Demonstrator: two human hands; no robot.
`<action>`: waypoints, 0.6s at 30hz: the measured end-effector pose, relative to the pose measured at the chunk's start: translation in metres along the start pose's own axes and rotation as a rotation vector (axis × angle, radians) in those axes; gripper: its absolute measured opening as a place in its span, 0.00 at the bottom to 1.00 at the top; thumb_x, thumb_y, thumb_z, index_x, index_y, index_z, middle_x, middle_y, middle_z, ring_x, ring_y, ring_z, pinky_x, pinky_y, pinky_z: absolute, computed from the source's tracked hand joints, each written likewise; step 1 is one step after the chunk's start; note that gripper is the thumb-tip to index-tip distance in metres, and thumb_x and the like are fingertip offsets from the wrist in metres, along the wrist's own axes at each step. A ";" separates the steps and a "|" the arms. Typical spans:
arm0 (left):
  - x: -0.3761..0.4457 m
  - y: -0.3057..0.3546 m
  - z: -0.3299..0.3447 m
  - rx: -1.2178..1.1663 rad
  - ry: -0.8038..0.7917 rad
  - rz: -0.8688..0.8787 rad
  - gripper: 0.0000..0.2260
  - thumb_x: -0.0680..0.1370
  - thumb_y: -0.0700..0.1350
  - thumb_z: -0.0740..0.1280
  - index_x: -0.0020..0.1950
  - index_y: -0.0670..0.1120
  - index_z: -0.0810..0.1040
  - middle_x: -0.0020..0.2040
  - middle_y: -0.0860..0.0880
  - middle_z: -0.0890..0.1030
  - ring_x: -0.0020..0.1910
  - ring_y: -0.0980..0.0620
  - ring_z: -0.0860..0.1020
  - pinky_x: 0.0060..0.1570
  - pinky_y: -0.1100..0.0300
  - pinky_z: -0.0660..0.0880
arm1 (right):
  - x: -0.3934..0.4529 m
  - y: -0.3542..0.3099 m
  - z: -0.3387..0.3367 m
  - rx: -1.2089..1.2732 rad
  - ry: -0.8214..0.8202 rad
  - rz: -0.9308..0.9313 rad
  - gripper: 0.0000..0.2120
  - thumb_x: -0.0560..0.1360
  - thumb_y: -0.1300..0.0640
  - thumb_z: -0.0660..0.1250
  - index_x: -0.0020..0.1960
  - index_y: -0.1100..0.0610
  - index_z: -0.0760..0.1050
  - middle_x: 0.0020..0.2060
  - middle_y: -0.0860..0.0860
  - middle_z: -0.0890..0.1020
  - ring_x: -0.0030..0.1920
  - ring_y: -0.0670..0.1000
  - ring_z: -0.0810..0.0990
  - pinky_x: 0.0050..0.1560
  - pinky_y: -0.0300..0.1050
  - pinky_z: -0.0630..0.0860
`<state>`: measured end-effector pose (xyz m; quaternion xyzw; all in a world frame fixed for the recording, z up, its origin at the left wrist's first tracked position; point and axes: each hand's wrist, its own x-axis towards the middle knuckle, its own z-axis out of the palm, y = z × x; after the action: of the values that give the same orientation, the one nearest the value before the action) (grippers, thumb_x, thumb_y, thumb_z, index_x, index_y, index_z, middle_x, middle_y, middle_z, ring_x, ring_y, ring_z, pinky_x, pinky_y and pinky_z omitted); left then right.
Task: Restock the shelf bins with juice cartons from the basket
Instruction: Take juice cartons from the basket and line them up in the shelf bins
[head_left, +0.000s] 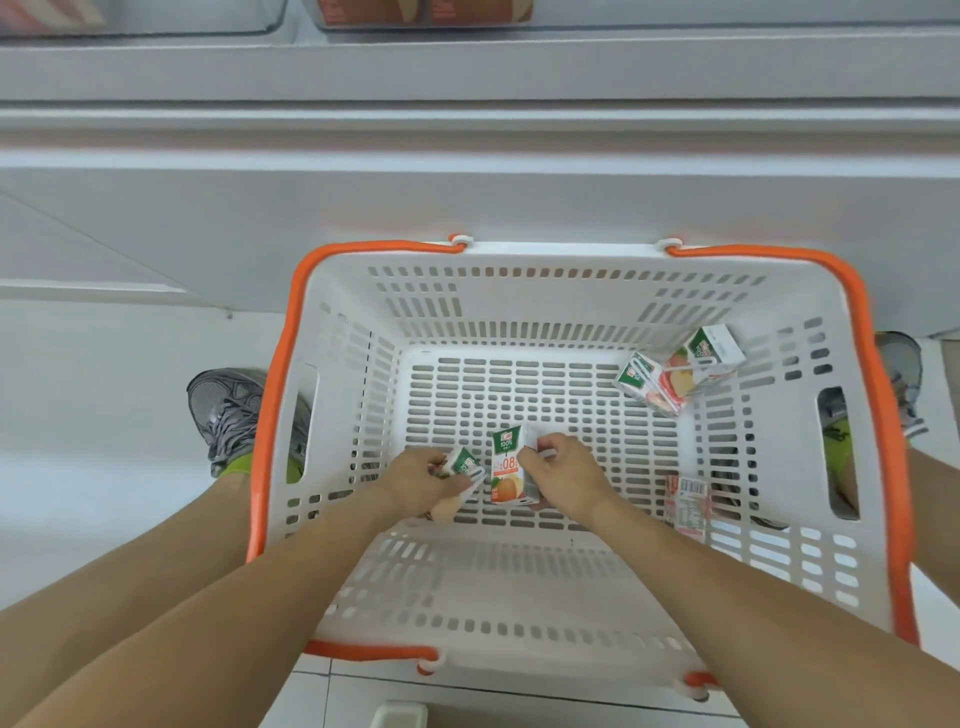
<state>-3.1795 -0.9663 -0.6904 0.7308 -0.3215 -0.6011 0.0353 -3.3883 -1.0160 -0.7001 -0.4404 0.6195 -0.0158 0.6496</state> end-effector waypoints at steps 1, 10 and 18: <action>-0.004 0.006 -0.002 -0.096 0.009 -0.034 0.19 0.76 0.51 0.73 0.64 0.44 0.77 0.51 0.47 0.81 0.44 0.51 0.81 0.36 0.60 0.78 | -0.002 -0.005 -0.002 0.005 -0.007 -0.006 0.16 0.77 0.48 0.65 0.60 0.56 0.73 0.44 0.54 0.84 0.42 0.54 0.84 0.47 0.57 0.84; -0.104 0.115 -0.075 -0.371 0.164 0.251 0.24 0.72 0.49 0.77 0.62 0.41 0.73 0.51 0.42 0.85 0.43 0.47 0.85 0.40 0.54 0.82 | -0.081 -0.140 -0.045 0.208 -0.071 -0.314 0.15 0.76 0.56 0.72 0.58 0.61 0.73 0.43 0.61 0.86 0.37 0.57 0.85 0.44 0.54 0.85; -0.235 0.215 -0.128 -0.186 0.313 0.676 0.11 0.72 0.44 0.77 0.44 0.47 0.75 0.35 0.51 0.85 0.33 0.54 0.84 0.30 0.62 0.77 | -0.191 -0.242 -0.054 0.260 -0.087 -0.562 0.25 0.70 0.60 0.78 0.59 0.58 0.67 0.39 0.54 0.86 0.39 0.52 0.85 0.42 0.50 0.84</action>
<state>-3.1723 -1.0586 -0.3601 0.6601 -0.4792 -0.4633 0.3464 -3.3491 -1.0859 -0.3973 -0.5080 0.4379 -0.2548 0.6966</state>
